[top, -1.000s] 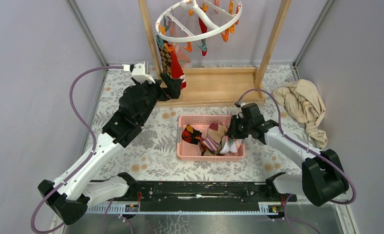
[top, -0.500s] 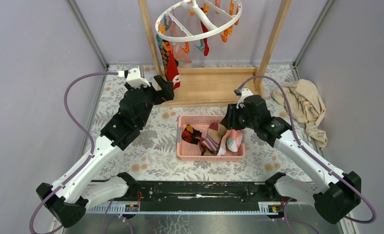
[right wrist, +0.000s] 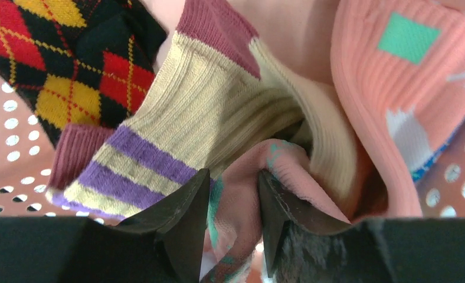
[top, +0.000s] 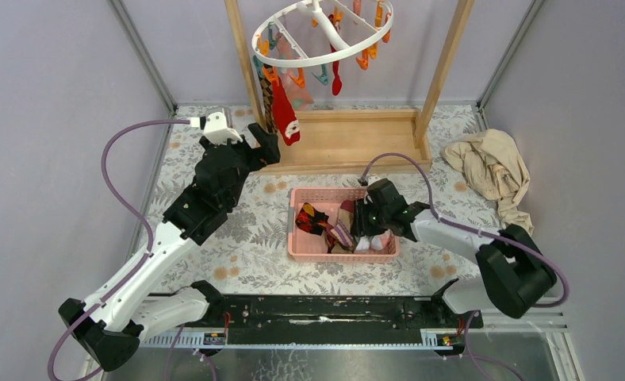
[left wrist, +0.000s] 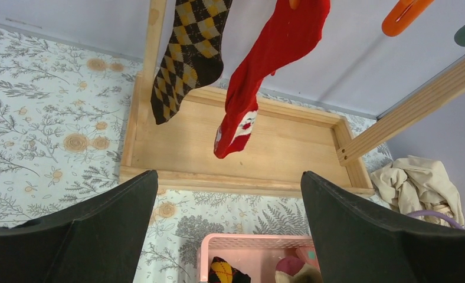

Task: Remove the socks clipped to the hanger
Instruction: Place the sock in the bin.

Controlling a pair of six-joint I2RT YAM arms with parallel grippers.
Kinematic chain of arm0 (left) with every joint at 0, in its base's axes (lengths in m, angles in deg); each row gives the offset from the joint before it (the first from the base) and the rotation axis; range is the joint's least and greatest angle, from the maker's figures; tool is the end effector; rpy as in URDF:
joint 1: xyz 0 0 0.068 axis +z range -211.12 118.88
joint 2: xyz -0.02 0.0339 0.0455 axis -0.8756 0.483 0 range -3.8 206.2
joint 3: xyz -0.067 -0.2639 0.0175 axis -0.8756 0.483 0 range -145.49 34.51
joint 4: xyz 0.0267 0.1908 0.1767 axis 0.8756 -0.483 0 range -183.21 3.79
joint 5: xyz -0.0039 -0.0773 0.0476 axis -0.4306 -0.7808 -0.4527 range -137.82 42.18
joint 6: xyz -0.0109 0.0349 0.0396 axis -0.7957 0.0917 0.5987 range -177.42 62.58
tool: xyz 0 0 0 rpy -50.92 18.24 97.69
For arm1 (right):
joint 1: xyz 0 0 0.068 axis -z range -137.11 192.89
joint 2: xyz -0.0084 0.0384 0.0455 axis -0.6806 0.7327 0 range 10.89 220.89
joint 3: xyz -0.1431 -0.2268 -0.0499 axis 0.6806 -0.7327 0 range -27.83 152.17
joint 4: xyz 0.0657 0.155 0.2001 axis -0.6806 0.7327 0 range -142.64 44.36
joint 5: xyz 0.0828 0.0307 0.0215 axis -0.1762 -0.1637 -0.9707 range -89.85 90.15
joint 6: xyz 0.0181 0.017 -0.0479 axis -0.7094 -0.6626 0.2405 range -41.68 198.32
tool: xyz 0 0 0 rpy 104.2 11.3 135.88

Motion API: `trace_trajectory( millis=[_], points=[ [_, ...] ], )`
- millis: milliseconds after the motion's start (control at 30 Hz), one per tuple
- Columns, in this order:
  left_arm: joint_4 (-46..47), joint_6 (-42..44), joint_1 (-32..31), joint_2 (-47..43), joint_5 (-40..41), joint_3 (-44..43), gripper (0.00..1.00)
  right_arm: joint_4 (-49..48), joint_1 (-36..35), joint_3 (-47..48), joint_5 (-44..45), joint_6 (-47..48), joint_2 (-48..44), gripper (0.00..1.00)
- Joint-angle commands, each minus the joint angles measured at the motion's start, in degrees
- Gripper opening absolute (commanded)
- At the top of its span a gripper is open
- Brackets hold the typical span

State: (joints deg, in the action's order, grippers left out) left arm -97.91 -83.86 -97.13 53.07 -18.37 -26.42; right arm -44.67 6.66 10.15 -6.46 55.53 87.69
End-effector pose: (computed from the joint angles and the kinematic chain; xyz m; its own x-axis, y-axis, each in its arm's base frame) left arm 0.1881 -0.1151 0.3979 -0.1487 -0.3711 -0.9166 0.0577 0.9221 -0.3827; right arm 0.2097 0.1589 0.1839 -0.7940 -0.1048 -0.5988 -0.3722 0.8627 0.3425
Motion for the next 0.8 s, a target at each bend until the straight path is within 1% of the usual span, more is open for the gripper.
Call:
trace_trajectory(
  millis=[0, 100, 200, 333, 400, 500, 600, 767],
  points=[
    [-0.7, -0.3, -0.2, -1.1, 1.9, 0.1, 0.99, -6.9, -0.4, 1.5, 0.0, 0.2, 4.6, 0.43],
    [-0.3, 0.4, -0.2, -0.6, 2.3, 0.1, 0.99, -3.2, -0.4, 4.1, 0.0, 1.4, 2.0, 0.45],
    [2.3, 2.0, -0.2, 0.2, 2.2, 1.1, 0.99, 2.6, -0.4, 8.5, -0.2, 2.7, -3.3, 0.48],
    [8.6, 4.7, -0.2, 2.1, 2.3, 3.2, 0.99, 8.3, -0.4, 14.6, -0.7, 2.9, -10.0, 0.60],
    [11.4, 6.2, 0.0, 3.6, 3.5, 4.4, 0.99, 8.9, -0.4, 16.0, -1.6, 2.3, -12.9, 0.65],
    [15.5, 7.7, 0.8, 7.0, 4.4, 4.7, 0.99, 8.3, -0.3, 17.1, -3.1, 1.0, -15.9, 0.68],
    [17.7, 7.6, 2.7, 9.9, 4.6, 4.0, 0.99, 6.1, -0.4, 16.7, -4.9, -0.2, -17.2, 0.69],
    [27.0, 11.9, 4.0, 14.1, 4.1, 3.8, 0.99, 5.2, -0.4, 15.6, -6.1, -0.7, -16.7, 0.69]
  ],
)
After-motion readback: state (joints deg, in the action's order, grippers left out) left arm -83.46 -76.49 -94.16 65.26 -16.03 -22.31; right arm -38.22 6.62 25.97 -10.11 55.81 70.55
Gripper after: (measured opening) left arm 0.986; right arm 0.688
